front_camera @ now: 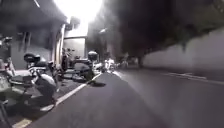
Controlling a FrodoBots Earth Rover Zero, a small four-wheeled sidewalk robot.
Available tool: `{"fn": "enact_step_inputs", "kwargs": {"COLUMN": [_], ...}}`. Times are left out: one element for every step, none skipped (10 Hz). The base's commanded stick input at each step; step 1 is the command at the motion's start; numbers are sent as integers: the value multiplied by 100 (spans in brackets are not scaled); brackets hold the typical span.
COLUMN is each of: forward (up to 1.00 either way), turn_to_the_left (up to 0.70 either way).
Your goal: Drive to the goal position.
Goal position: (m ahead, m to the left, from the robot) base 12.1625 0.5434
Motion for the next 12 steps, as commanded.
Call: {"fn": "enact_step_inputs", "kwargs": {"forward": [45,45,45,45,45,48,70,70,70,70,70,70], "turn_to_the_left": [0,0,0,0,0,0,0,0,0,0,0,0]}}
